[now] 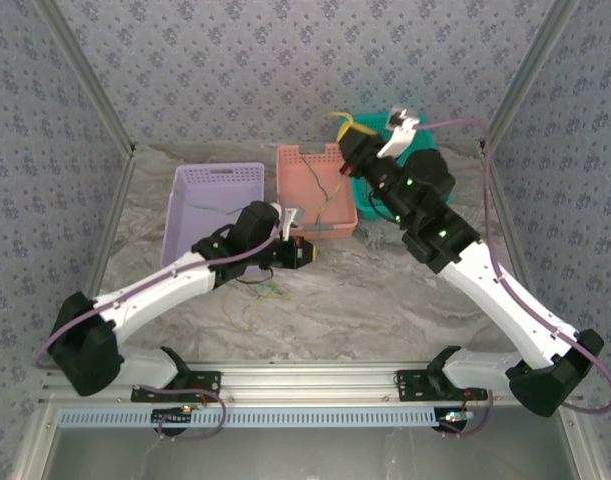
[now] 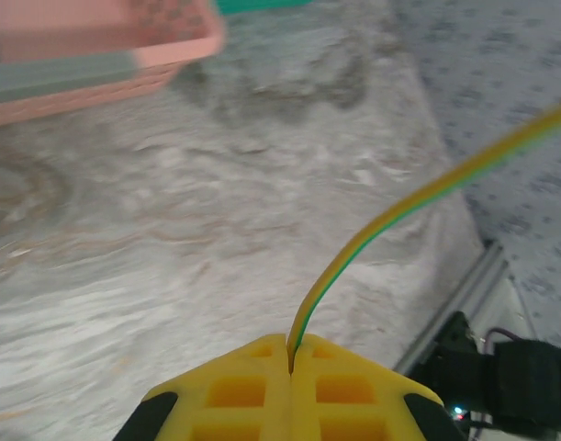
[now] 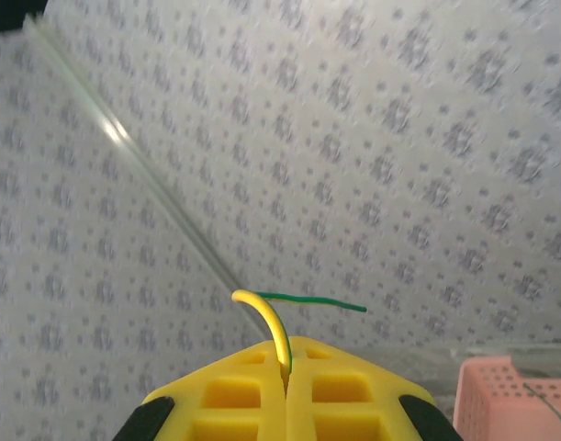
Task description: Untangle the cables
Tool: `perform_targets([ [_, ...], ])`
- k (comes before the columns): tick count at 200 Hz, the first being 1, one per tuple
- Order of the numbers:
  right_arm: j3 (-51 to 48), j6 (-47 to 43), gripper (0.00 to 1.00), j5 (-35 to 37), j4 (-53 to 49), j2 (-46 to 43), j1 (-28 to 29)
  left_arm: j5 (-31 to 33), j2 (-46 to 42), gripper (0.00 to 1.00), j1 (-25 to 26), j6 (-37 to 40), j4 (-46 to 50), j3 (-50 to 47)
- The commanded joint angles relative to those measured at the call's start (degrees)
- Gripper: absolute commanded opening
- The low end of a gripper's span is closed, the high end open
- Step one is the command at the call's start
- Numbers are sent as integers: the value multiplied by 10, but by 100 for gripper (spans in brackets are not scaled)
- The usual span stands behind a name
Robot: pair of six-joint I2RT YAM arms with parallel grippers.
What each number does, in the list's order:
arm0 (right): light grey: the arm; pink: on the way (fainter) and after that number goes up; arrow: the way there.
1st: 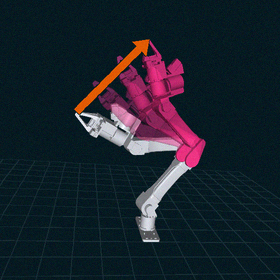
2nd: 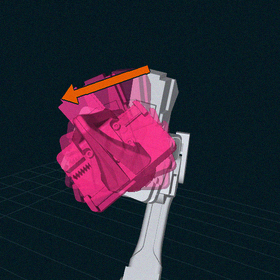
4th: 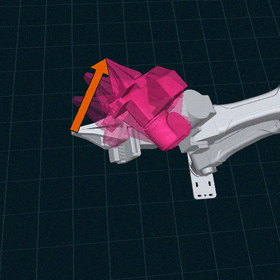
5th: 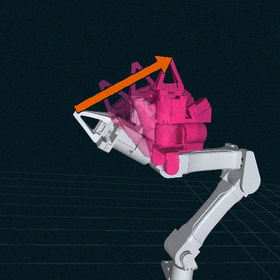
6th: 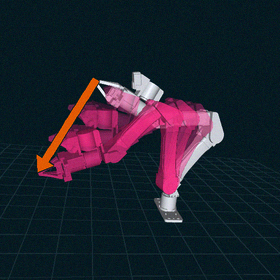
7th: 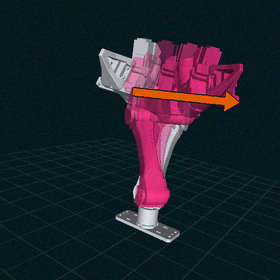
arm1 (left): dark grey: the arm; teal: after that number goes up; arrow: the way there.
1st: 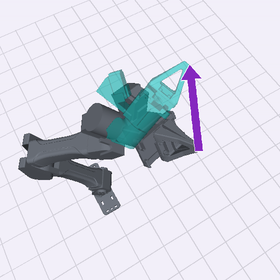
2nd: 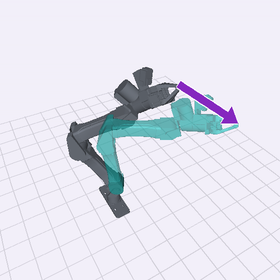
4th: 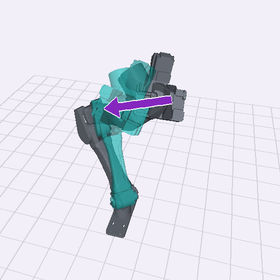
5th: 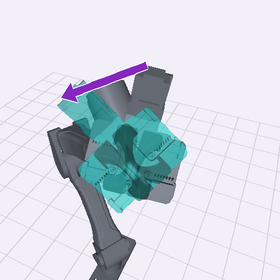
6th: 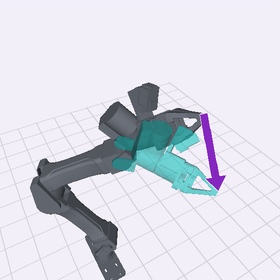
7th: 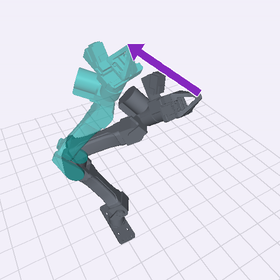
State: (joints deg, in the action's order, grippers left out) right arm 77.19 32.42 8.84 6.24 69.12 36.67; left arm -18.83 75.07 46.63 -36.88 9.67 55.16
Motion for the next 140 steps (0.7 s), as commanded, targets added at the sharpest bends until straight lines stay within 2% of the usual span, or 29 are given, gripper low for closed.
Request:
perform_targets([
  [1, 46, 71, 0, -4, 0, 8, -69, 15, -44, 0, 32, 23, -45, -59],
  [42, 57, 153, 0, -57, -20, 34, -165, 22, -108, 0, 93, 33, -157, -150],
  [77, 25, 190, 0, -141, 51, 46, -212, 56, -101, 0, 171, 69, -157, -147],
  [99, 19, 161, 0, -184, 51, 38, -215, 122, -131, 0, 173, 47, -140, -142],
  [118, 4, 141, 0, -211, 53, 27, -218, 137, -167, 0, 158, 22, -127, -126],
  [124, 2, 138, 0, -220, 53, 24, -219, 141, -174, 14, 153, 14, -114, -115],
  [134, 0, 133, 0, -242, 55, 23, -223, 142, -181, 57, 143, 6, -79, -90],
  [137, 1, 130, 0, -248, 55, 23, -223, 145, -183, 66, 141, 3, -66, -81],
  [140, 1, 129, 0, -252, 53, 23, -223, 150, -184, 72, 138, 1, -52, -72],
])
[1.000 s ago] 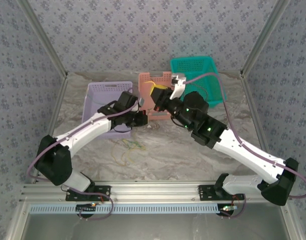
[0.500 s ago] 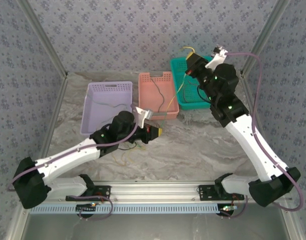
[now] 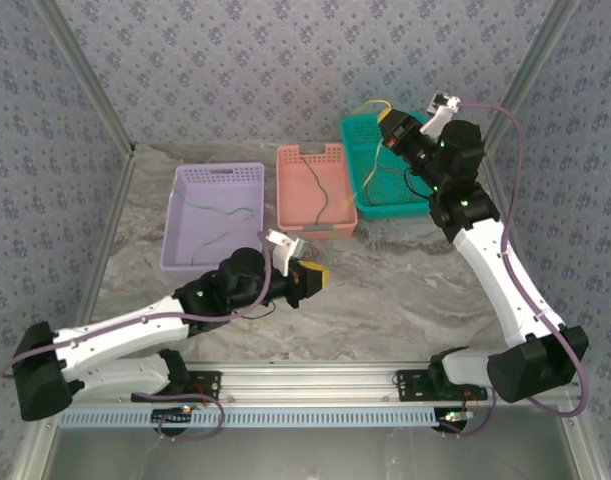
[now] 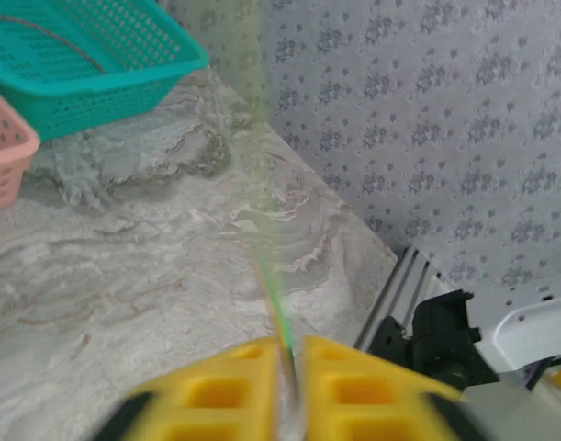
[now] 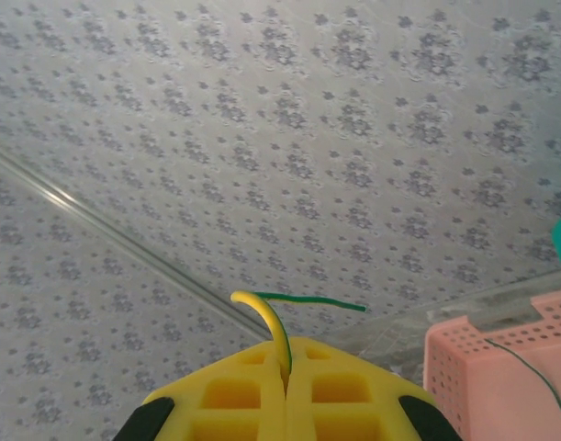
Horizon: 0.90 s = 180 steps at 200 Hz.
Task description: Untangle the cables
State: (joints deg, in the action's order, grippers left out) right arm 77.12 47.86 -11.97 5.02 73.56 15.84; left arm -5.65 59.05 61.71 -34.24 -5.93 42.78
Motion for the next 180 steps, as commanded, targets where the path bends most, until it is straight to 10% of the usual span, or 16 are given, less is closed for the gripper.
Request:
perform_targets([
  [1, 2, -26, 0, -45, 64, -21, -15, 19, -25, 73, -13, -27, 109, 55],
  [75, -26, -58, 0, -90, 61, -13, 26, 40, -83, 92, -133, -122, 308, 257],
  [180, -37, -149, 0, -9, 113, 39, 232, -10, 110, 99, -240, -416, 152, 417],
])
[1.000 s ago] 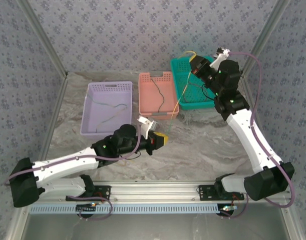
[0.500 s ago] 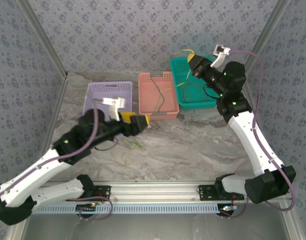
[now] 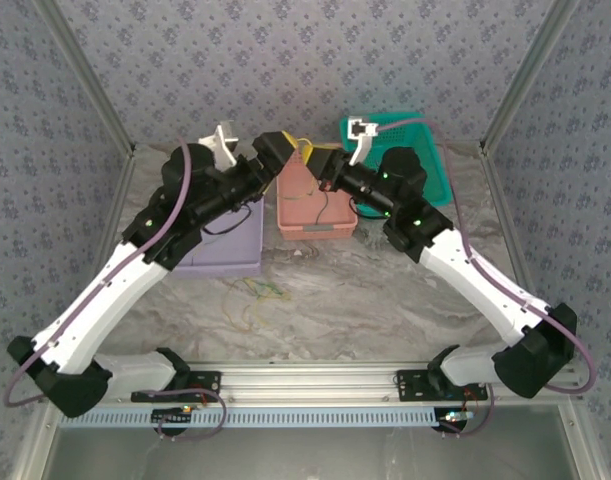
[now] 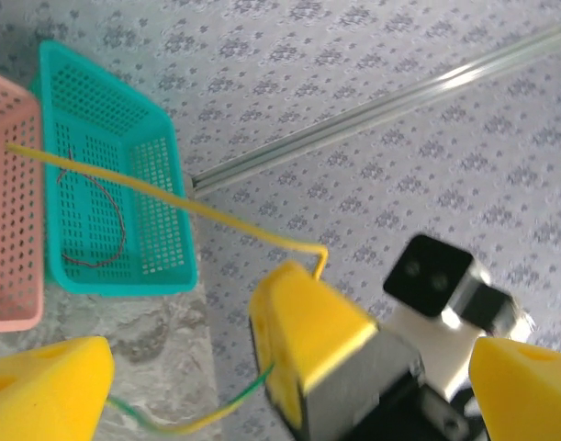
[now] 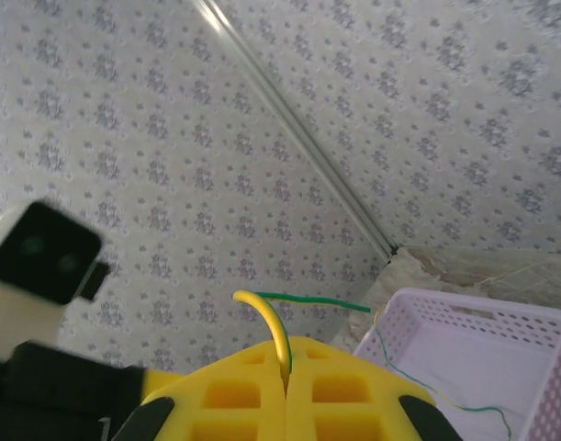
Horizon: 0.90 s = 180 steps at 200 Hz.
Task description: Untangle the cables
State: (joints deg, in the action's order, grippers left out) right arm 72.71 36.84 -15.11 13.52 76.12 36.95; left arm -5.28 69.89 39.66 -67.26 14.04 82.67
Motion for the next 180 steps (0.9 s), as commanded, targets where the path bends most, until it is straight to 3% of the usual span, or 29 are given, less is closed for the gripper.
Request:
perform_targets([
  [1, 8, -40, 0, 23, 28, 14, 23, -13, 3, 99, -21, -87, -49, 17],
  [11, 9, -46, 0, 26, 30, 18, 33, -20, 9, 95, -33, -103, -59, 15],
  [24, 11, -50, 0, 26, 30, 22, 42, -31, 21, 82, -50, -114, -50, 21],
  [50, 22, -66, 0, 27, 11, 28, 54, -47, 31, 31, -81, -98, -41, 38],
  [71, 32, -75, 0, 28, -14, 34, 59, -70, 55, 0, -105, -40, 20, 105],
  [88, 60, -73, 0, 24, -63, 54, 59, -100, 87, 0, -114, 25, 52, 175],
  [126, 125, -64, 0, -9, -130, 121, 71, -185, 173, 0, -101, 250, 107, 361],
  [156, 161, -42, 0, -41, -144, 163, 73, -268, 206, 0, -79, 389, 146, 427],
  [180, 185, -35, 0, -56, -151, 186, 76, -259, 205, 0, -75, 459, 191, 441],
])
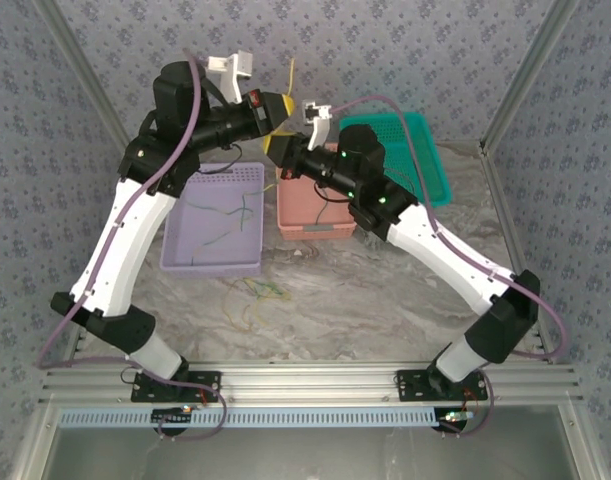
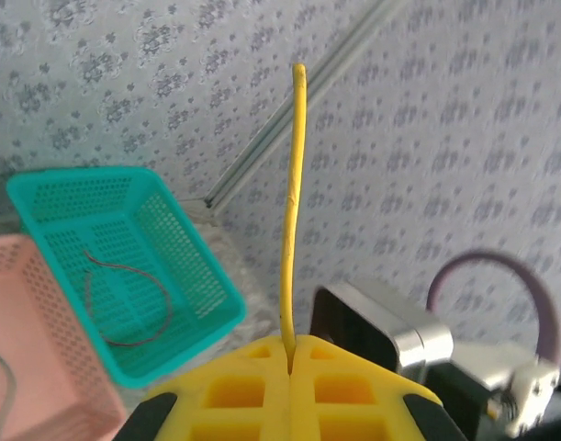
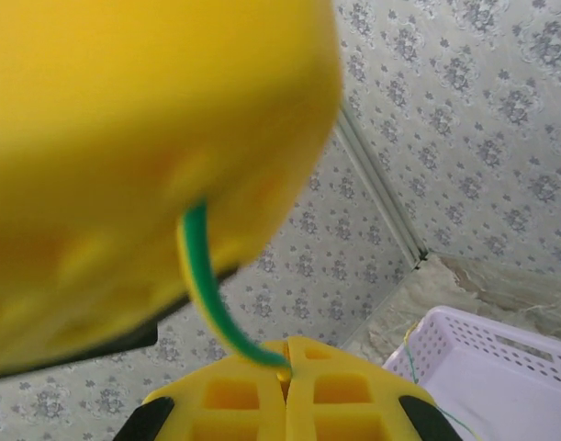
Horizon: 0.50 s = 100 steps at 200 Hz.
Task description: Untangle the cables
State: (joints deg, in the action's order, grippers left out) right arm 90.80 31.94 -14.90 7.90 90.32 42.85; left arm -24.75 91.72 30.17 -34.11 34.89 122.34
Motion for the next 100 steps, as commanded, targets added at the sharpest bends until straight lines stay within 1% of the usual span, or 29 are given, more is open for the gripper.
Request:
perform_targets([
  [1, 3, 14, 0, -58, -93, 44, 16, -60, -13, 0, 19, 129, -15, 45],
  [8, -1, 18, 0, -58, -83, 43, 15, -29, -19, 0, 19, 137, -2, 43],
  [12, -4, 22, 0, -58, -75, 40, 13, -13, -23, 7, 18, 139, 3, 40],
  [16, -9, 27, 0, -58, -68, 38, 11, 3, -29, 19, 17, 140, 7, 36],
  [20, -12, 32, 0, -58, -60, 36, 8, 25, -36, 37, 17, 140, 9, 31],
  [22, -14, 35, 0, -58, -56, 36, 6, 40, -41, 49, 17, 139, 11, 27],
  [25, -17, 36, 0, -58, -51, 34, 4, 63, -48, 63, 17, 135, 14, 20],
  [27, -18, 37, 0, -58, -47, 33, 3, 83, -56, 70, 18, 132, 15, 15],
  [30, -20, 44, 0, -58, -43, 32, 1, 114, -68, 77, 18, 126, 14, 4],
  [39, -25, 63, 0, -53, -35, 29, -6, 176, -108, 86, 19, 114, -1, -45],
  [43, -28, 69, 0, -52, -29, 28, -9, 194, -129, 88, 19, 112, -15, -69],
  [52, -32, 83, 0, -53, -18, 28, -17, 232, -176, 96, 18, 99, -42, -135],
  [65, -34, 101, 0, -51, -10, 28, -28, 254, -233, 97, 18, 93, -57, -202],
  [73, -35, 111, 0, -51, -5, 29, -35, 264, -261, 95, 18, 89, -51, -236],
  [82, -34, 124, 0, -49, -3, 30, -40, 258, -291, 86, 19, 91, -53, -281],
  [88, -31, 138, 0, -50, -5, 33, -45, 241, -310, 79, 19, 94, -64, -319],
  [100, -23, 169, 0, -53, -6, 43, -56, 204, -338, 70, 19, 102, -93, -391],
])
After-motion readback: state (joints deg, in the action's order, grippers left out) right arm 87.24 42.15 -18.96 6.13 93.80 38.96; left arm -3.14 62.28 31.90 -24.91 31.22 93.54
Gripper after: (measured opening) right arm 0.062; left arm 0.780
